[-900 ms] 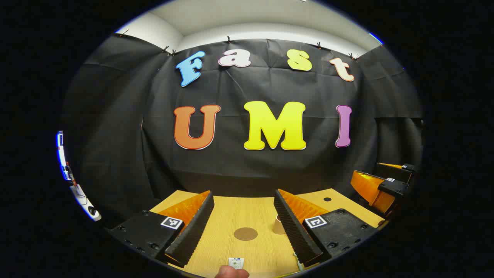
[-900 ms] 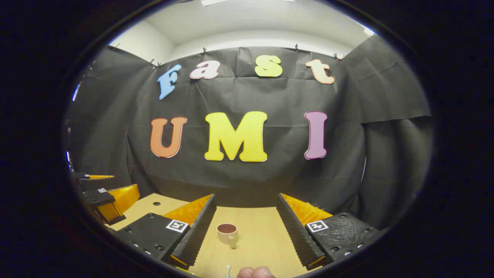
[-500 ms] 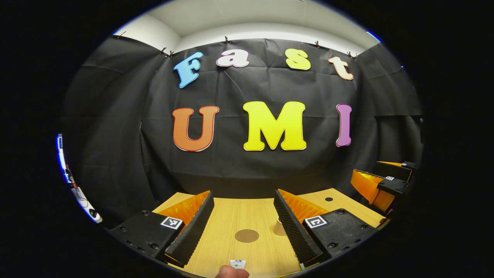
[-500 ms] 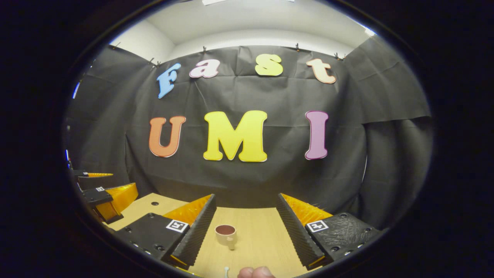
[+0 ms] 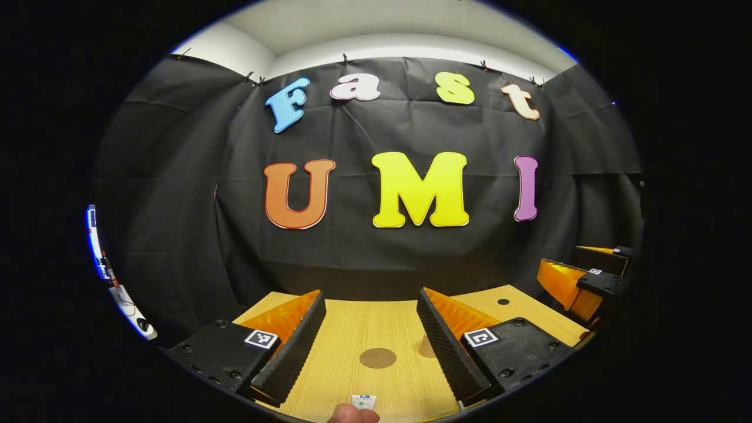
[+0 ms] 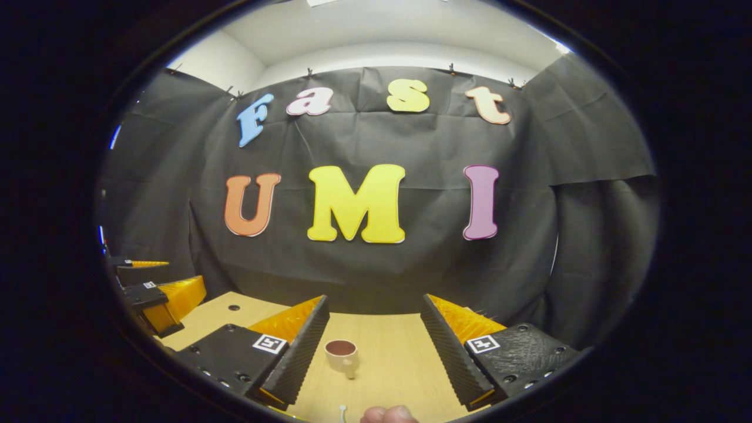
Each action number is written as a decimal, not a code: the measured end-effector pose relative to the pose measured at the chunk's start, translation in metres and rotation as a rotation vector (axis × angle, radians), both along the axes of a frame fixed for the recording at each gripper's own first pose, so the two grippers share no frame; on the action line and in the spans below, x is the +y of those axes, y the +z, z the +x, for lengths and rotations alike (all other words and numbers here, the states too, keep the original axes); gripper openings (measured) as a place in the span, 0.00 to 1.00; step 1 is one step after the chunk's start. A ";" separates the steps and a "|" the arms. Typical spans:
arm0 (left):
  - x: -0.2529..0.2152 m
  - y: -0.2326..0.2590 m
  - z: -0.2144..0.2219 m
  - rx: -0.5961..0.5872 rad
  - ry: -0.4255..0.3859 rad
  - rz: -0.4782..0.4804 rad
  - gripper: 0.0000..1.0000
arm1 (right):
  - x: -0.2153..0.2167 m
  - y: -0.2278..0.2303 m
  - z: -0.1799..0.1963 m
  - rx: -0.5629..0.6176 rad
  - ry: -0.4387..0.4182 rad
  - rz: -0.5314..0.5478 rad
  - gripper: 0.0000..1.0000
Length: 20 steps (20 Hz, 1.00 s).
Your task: Put the toothbrush and toothpaste on the desktop into the cup, then pick up the cup and place it on the coaster on the desktop.
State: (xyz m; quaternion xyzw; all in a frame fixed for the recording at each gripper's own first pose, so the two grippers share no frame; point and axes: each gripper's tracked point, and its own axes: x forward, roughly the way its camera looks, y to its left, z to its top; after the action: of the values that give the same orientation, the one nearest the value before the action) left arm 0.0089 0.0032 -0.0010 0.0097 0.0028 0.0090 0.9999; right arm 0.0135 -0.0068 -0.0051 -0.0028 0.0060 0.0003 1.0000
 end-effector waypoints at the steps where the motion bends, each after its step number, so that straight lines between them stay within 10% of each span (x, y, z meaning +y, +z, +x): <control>1: 0.000 0.000 0.000 0.000 0.001 -0.001 0.99 | 0.000 0.000 0.001 0.002 0.000 0.000 0.95; 12: 0.005 -0.021 -0.001 0.049 -0.004 0.011 0.99 | 0.007 -0.027 0.001 0.069 0.009 -0.011 0.95; 20: 0.021 -0.072 -0.018 0.154 -0.013 0.086 0.99 | 0.030 -0.135 -0.013 0.392 0.094 -0.052 0.96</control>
State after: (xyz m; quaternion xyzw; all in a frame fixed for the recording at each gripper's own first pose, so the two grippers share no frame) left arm -0.0096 0.0241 -0.0732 0.0534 0.0793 0.0017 0.9954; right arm 0.0004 0.0230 -0.1398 -0.0288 0.2006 0.0472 0.9781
